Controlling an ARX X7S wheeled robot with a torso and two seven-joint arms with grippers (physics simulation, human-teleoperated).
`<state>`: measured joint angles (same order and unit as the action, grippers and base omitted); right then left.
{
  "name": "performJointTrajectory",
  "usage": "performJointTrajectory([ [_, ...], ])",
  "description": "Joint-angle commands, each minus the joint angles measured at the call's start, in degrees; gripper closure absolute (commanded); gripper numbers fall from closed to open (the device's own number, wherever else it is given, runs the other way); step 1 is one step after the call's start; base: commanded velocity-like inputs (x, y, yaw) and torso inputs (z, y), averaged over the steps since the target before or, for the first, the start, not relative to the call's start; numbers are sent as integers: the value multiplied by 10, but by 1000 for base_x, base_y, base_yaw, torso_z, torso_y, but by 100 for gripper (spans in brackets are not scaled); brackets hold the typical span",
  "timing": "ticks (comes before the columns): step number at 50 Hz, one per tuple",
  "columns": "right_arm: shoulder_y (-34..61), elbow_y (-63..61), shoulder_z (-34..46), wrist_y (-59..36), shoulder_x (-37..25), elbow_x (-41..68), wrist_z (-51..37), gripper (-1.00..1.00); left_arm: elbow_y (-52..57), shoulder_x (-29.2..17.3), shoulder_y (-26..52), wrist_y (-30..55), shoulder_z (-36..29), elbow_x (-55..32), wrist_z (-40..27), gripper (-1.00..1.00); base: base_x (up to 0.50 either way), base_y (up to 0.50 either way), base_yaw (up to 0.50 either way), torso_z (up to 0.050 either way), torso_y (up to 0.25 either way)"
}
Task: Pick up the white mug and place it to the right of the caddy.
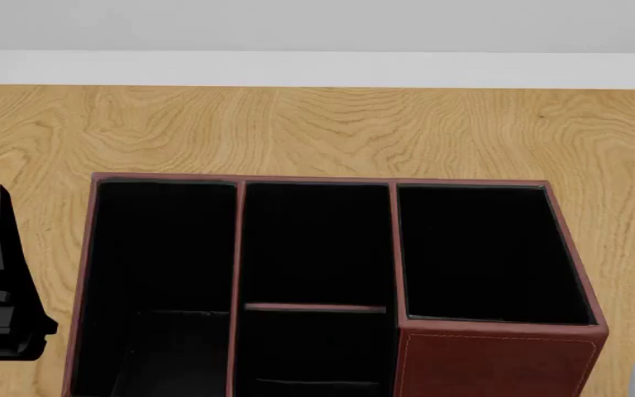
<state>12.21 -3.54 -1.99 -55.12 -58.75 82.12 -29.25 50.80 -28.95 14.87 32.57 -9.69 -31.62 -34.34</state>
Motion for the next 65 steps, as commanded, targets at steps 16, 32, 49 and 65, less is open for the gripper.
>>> performJointTrajectory([
  [16,15,40,30,14,23,-51,37,100,1,-4,0,-3,-3,-2,-5,-100,0,0,0,1,0],
  [32,20,67,50,21,38,-72,55,100,-1,-6,-3,-8,-5,-2,-6,-100,0,0,0,0,1],
  [49,26,95,68,31,49,-93,76,100,-4,-7,-2,-12,-7,-2,-8,-100,0,0,0,0,1],
  [65,32,118,86,39,62,-112,93,100,-8,-8,1,-14,-10,-4,-8,-100,1,0,1,0,0],
])
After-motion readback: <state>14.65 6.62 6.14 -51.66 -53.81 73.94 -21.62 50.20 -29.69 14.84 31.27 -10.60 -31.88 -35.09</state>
